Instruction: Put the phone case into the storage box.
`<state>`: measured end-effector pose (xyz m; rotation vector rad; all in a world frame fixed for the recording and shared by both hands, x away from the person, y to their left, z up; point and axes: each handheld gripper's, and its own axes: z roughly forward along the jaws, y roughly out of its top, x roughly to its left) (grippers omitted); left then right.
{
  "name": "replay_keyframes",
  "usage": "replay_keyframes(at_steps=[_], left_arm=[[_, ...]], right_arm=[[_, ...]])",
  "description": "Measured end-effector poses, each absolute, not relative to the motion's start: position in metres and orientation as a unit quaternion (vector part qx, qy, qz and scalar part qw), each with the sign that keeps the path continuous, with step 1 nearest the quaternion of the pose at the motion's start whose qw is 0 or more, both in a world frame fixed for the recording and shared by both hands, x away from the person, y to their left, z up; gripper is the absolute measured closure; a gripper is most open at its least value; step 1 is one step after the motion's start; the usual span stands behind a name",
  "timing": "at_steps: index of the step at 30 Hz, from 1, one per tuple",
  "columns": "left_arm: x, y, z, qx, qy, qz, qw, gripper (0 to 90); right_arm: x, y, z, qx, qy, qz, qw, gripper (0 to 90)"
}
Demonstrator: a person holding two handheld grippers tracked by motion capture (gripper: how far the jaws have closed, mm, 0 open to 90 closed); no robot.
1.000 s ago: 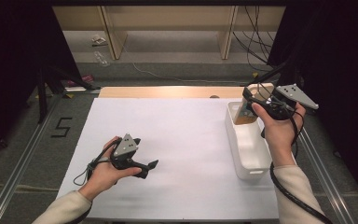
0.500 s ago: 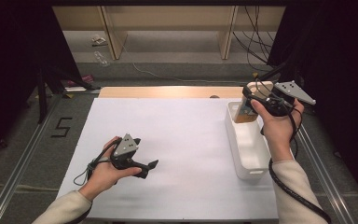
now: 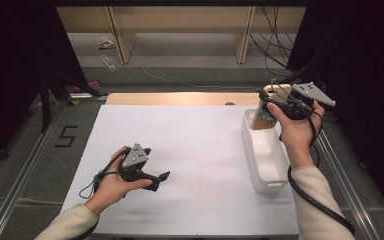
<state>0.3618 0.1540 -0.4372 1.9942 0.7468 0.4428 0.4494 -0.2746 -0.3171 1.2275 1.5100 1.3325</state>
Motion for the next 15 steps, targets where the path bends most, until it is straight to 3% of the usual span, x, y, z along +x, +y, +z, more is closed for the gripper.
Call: replay_keyframes(at_steps=[15], left_arm=[[0.362,0.154,-0.437,0.811,0.304,0.178,0.466,0.0]], right_arm=[[0.462,-0.273,-0.313,0.485,0.595,0.514,0.382,12.3]])
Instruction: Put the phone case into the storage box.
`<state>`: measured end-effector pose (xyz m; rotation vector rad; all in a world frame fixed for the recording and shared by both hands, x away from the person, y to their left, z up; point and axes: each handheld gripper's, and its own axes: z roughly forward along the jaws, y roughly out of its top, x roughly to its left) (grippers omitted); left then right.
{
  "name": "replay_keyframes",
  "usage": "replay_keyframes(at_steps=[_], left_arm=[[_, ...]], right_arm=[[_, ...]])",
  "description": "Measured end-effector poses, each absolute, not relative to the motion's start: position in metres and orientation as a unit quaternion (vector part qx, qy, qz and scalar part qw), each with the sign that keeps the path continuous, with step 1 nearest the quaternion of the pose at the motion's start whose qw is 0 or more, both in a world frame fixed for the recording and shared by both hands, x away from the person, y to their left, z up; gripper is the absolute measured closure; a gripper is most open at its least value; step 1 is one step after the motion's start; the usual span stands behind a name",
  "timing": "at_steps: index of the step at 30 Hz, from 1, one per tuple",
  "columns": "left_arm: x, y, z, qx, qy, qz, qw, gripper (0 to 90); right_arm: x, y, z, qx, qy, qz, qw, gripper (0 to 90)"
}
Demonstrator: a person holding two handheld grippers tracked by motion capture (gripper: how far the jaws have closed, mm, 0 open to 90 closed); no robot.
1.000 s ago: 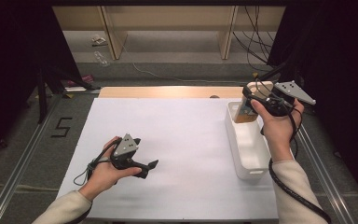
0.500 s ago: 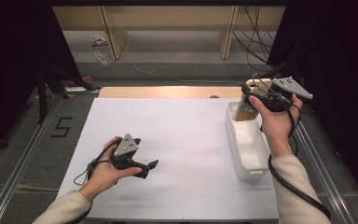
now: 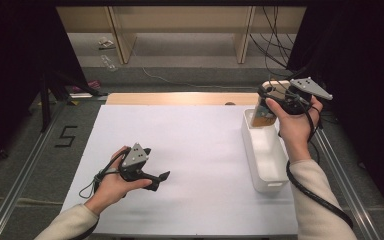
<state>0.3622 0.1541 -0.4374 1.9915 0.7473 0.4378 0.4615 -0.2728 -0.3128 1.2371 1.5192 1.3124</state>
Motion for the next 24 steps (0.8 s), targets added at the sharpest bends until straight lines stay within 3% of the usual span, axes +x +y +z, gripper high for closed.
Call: replay_keyframes(at_steps=[24], left_arm=[[0.362,0.154,-0.438,0.811,0.304,0.177,0.467,0.0]], right_arm=[[0.475,-0.273,-0.311,0.494,0.594,0.509,0.379,12.3]])
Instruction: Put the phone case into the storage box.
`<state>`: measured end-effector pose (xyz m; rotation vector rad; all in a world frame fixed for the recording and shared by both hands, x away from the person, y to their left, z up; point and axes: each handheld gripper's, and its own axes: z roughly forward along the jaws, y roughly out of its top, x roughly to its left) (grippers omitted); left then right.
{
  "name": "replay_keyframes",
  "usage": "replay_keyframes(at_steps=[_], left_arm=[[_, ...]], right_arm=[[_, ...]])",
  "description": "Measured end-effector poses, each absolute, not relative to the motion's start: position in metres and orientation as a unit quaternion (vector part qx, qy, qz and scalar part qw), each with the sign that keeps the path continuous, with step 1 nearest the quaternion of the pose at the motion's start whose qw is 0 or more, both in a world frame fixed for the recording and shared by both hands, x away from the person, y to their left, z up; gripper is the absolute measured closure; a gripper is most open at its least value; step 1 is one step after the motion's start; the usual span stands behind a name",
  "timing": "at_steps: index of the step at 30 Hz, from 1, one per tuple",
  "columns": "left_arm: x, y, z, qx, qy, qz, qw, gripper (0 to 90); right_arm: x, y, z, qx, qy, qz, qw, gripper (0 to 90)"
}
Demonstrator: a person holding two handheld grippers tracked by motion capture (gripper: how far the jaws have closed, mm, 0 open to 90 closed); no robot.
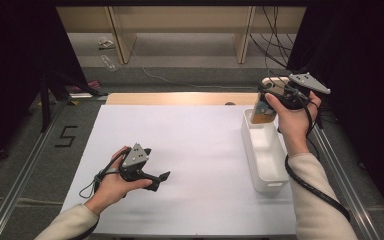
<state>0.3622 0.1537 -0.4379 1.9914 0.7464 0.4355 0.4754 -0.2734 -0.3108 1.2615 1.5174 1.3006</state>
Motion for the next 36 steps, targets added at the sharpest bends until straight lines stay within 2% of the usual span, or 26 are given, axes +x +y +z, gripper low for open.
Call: replay_keyframes(at_steps=[36], left_arm=[[0.363,0.154,-0.438,0.811,0.305,0.176,0.467,0.0]], right_arm=[[0.495,-0.275,-0.317,0.51,0.597,0.494,0.374,12.3]])
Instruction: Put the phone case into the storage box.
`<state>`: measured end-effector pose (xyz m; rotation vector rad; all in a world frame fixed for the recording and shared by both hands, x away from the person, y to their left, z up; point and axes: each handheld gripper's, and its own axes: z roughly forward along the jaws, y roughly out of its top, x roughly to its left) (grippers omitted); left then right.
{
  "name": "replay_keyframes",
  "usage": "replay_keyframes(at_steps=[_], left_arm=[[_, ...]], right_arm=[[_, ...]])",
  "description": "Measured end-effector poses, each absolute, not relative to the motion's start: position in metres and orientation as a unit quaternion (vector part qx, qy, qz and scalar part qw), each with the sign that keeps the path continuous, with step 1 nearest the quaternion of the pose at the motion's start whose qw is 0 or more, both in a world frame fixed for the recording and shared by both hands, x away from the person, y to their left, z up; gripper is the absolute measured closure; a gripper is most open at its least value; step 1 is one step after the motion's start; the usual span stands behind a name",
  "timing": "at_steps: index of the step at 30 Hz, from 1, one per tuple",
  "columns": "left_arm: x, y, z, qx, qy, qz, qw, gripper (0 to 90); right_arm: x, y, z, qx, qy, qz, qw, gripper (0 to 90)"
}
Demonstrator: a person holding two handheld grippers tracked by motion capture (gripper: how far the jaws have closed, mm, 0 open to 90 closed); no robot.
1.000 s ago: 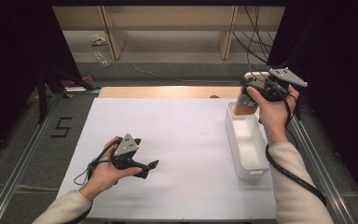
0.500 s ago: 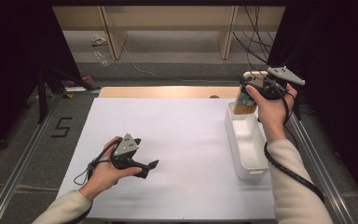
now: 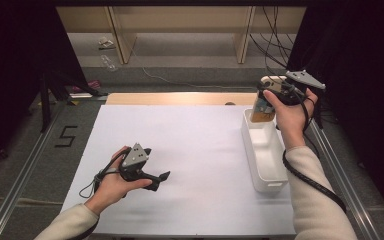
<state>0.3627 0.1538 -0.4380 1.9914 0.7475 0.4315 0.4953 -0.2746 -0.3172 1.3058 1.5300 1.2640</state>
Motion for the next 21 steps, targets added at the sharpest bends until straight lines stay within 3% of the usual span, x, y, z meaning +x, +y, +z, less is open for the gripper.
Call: replay_keyframes(at_steps=[21], left_arm=[[0.363,0.153,-0.438,0.813,0.303,0.175,0.466,0.0]], right_arm=[[0.51,-0.274,-0.322,0.52,0.602,0.48,0.369,12.3]])
